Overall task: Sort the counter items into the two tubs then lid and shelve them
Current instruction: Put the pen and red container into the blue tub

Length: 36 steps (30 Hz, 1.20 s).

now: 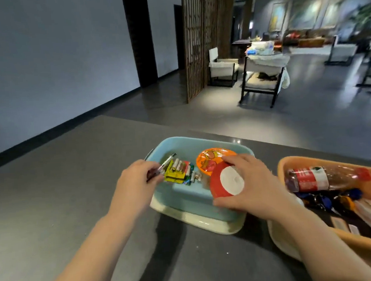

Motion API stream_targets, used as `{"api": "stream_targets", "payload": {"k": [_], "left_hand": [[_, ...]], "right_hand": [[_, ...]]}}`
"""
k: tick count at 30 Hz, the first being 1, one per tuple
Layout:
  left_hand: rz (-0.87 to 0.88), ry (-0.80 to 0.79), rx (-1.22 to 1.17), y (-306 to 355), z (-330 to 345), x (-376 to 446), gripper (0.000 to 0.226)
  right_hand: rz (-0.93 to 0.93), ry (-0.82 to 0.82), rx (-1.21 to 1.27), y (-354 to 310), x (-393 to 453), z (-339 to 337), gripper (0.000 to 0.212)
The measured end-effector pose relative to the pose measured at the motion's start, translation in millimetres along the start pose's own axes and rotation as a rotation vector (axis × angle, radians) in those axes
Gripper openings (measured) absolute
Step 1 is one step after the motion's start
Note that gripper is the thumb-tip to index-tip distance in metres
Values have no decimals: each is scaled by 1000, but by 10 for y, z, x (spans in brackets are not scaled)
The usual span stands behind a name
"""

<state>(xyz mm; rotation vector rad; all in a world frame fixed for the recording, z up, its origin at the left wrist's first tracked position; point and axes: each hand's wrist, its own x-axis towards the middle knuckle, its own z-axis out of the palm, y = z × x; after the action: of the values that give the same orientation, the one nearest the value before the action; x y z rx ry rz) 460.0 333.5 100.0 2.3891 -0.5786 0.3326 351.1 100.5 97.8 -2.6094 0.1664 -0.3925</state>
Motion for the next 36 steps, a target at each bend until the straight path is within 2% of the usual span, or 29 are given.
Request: {"api": "stream_targets", "payload": {"k": [5,11,17,20,23,29,31,33,36], "left_hand": [[83,-141,-94,-251,85,683,9],[96,-546,-123,-311,645,1166,10],[203,-932,194,-513,1061,1370,11],[230,-1114,287,-543,1203,1383,15],[209,-1219,367,-559,1229,1376,18],[182,-1156,273,-577,1192,1367,39],[240,-1062,292,-584,1150,1386,42],[288,-931,288,-574,1090,1387,34],[280,-691,141,-585,940,1417,21]], "right_hand": [[104,81,21,-183,472,68,100],[193,158,-4,-136,688,198,102],[231,240,8,-70,705,312,97],[252,219,8,-60,692,366,96],[285,181,2,-45,666,374,99],[302,184,20,-120,652,424,99],[301,155,21,-150,659,468,99],[292,132,21,-162,675,504,98],[270,61,4,-165,718,546,100]]}}
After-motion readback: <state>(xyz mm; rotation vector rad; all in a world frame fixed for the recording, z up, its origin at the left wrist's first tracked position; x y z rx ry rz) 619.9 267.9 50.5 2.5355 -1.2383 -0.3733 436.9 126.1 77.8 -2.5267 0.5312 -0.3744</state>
